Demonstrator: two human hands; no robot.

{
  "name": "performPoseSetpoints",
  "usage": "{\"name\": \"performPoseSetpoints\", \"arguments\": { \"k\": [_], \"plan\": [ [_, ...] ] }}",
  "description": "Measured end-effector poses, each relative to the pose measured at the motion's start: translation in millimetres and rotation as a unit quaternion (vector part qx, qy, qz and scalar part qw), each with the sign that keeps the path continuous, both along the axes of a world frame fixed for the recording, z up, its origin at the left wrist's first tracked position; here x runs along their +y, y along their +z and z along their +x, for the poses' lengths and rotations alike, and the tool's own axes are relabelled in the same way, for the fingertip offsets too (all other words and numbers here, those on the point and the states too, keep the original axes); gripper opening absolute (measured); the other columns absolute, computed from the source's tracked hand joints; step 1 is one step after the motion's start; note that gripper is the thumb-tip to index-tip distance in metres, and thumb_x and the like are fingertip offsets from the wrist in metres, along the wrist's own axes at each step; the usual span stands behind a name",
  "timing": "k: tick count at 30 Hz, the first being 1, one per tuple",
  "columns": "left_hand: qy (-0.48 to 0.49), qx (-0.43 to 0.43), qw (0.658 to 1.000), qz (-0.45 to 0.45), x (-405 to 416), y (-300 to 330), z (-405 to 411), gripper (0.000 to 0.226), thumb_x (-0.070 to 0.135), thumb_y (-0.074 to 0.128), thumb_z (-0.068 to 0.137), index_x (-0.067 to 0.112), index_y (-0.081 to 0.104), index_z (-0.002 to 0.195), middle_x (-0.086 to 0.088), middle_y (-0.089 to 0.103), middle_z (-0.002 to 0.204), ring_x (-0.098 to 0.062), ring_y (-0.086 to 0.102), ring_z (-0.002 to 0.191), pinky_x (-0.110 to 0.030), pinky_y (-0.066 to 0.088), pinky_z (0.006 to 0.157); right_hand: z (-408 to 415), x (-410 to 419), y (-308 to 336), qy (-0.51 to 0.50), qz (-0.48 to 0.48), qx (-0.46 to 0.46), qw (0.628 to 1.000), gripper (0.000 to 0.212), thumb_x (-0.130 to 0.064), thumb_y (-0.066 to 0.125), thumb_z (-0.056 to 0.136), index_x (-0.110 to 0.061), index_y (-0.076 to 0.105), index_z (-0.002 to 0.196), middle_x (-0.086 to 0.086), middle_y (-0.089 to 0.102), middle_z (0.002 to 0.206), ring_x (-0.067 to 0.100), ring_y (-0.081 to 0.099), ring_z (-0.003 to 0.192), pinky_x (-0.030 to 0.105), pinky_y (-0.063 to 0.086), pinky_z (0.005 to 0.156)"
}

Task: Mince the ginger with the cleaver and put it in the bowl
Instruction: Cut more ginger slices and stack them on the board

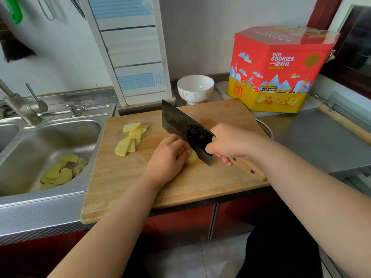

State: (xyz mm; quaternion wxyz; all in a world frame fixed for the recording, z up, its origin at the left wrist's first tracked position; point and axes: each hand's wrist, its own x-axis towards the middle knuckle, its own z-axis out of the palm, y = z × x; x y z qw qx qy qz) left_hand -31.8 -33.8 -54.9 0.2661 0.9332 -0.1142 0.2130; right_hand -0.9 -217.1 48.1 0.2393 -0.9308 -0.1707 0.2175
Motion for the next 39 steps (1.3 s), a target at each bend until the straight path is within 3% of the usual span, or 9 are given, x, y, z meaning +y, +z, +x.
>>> {"name": "performPoseSetpoints", "arguments": {
  "k": [9, 15, 19, 26, 29, 34, 39],
  "plan": [
    [0.005, 0.002, 1.000, -0.006, -3, 2, -1, 0.004, 0.017, 0.063, 0.089, 0.021, 0.061, 0.089, 0.015, 0.047, 0.098, -0.005, 0.045, 0.086, -0.018, 0.040, 0.077, -6, 3, 21, 0.011, -0.038, -0.046, 0.998, 0.020, -0.016, 0.050, 0.091, -0.015, 0.042, 0.073, 0.010, 0.059, 0.058, 0.019, 0.052, 0.041, 0.026, 0.043, 0.050],
    [0.006, -0.003, 1.000, -0.017, -2, 1, -2, 0.007, 0.015, 0.065, 0.088, 0.021, 0.062, 0.087, 0.014, 0.049, 0.096, -0.004, 0.046, 0.084, -0.007, 0.034, 0.075, -6, 9, 23, 0.015, -0.054, -0.018, 0.998, 0.017, -0.016, 0.047, 0.093, -0.004, 0.054, 0.082, 0.012, 0.063, 0.063, 0.023, 0.055, 0.045, 0.029, 0.046, 0.054],
    [0.009, -0.003, 1.000, -0.017, -2, 0, -1, 0.007, 0.014, 0.066, 0.087, 0.020, 0.064, 0.087, 0.014, 0.048, 0.095, -0.004, 0.045, 0.083, -0.008, 0.033, 0.076, 1, 16, 25, 0.017, -0.066, 0.008, 0.998, 0.023, -0.011, 0.045, 0.092, 0.004, 0.062, 0.095, 0.014, 0.063, 0.066, 0.024, 0.056, 0.050, 0.032, 0.050, 0.054],
    [0.016, -0.015, 1.000, -0.010, -2, -3, 1, 0.002, 0.016, 0.067, 0.087, 0.015, 0.066, 0.089, 0.011, 0.049, 0.092, -0.007, 0.046, 0.082, -0.016, 0.037, 0.075, 0, 25, 13, 0.001, -0.103, -0.001, 0.995, 0.022, -0.009, 0.044, 0.095, 0.002, 0.054, 0.079, 0.013, 0.057, 0.053, 0.020, 0.050, 0.036, 0.025, 0.045, 0.045],
    [0.013, -0.020, 1.000, -0.016, -1, -4, 0, 0.002, 0.015, 0.067, 0.086, 0.014, 0.066, 0.087, 0.010, 0.052, 0.094, -0.007, 0.047, 0.083, -0.019, 0.040, 0.075, -7, 20, -4, -0.019, -0.082, -0.020, 0.996, 0.017, -0.014, 0.045, 0.097, -0.004, 0.046, 0.083, 0.013, 0.058, 0.052, 0.021, 0.053, 0.037, 0.024, 0.044, 0.045],
    [0.019, -0.015, 1.000, -0.018, -1, -1, -3, 0.002, 0.019, 0.067, 0.087, 0.018, 0.068, 0.089, 0.011, 0.057, 0.097, -0.006, 0.051, 0.087, -0.023, 0.045, 0.078, 4, 3, -6, -0.055, -0.017, 0.024, 0.998, 0.026, -0.017, 0.050, 0.095, 0.005, 0.062, 0.101, 0.015, 0.063, 0.067, 0.022, 0.054, 0.046, 0.032, 0.048, 0.053],
    [0.019, -0.015, 1.000, -0.008, -2, 0, -5, 0.002, 0.020, 0.066, 0.088, 0.020, 0.065, 0.089, 0.014, 0.051, 0.096, -0.006, 0.051, 0.086, -0.022, 0.045, 0.078, -3, -4, 0, -0.048, 0.005, 0.006, 0.999, 0.024, -0.019, 0.049, 0.097, 0.003, 0.059, 0.101, 0.011, 0.059, 0.064, 0.020, 0.051, 0.043, 0.029, 0.045, 0.050]
  ]
}}
